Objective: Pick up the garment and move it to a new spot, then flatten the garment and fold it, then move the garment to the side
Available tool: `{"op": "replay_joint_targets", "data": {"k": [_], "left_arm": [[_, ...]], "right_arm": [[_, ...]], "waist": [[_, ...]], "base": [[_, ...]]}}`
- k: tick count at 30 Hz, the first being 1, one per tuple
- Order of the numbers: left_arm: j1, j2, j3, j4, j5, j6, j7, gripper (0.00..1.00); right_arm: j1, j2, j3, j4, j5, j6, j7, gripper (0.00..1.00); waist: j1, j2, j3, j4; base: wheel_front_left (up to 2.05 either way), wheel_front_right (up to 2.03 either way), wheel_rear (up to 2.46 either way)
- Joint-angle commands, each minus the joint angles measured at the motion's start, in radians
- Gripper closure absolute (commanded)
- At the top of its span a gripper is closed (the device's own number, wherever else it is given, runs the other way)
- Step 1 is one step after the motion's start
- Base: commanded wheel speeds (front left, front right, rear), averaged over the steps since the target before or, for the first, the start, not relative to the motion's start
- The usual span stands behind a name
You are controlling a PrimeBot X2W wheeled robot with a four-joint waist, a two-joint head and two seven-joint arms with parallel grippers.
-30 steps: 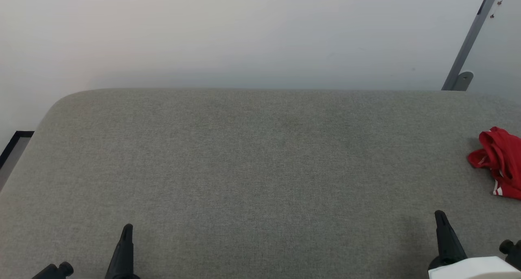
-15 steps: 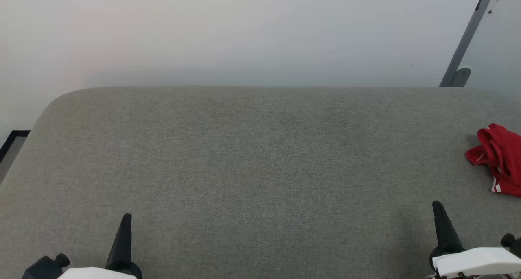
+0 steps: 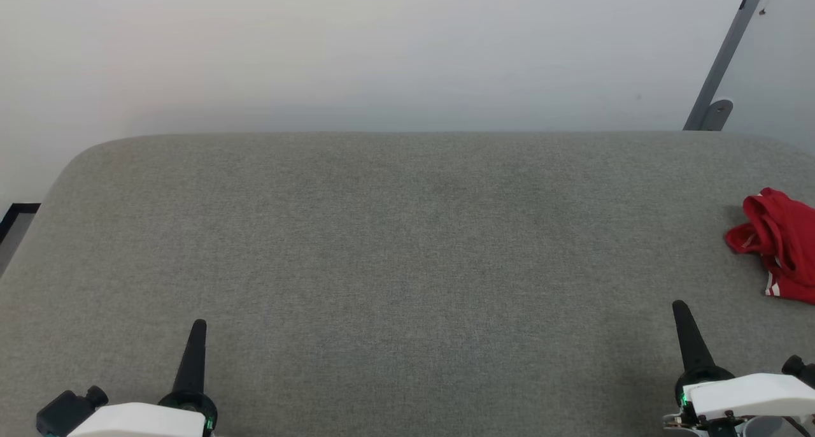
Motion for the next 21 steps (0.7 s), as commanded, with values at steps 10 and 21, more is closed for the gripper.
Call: {"op": "replay_joint_targets", "data": {"k": [10, 21], "left_arm": [[-0.051, -0.006, 0.019, 0.009, -0.088, 0.001, 0.029, 1.00], [-0.077, -0.017, 0.032, 0.023, -0.170, 0.002, 0.056, 1.00]], "right_arm": [[-0.042, -0.006, 0.004, 0.003, 0.106, 0.000, 0.022, 1.00], [-0.064, -0.006, 0.007, 0.011, 0.202, 0.000, 0.043, 1.00]], "waist": [[0.0000, 0.0000, 0.006, -0.006], [0.0000, 0.0000, 0.013, -0.013]], "base": [[0.00, 0.00, 0.00], [0.00, 0.00, 0.00]]}}
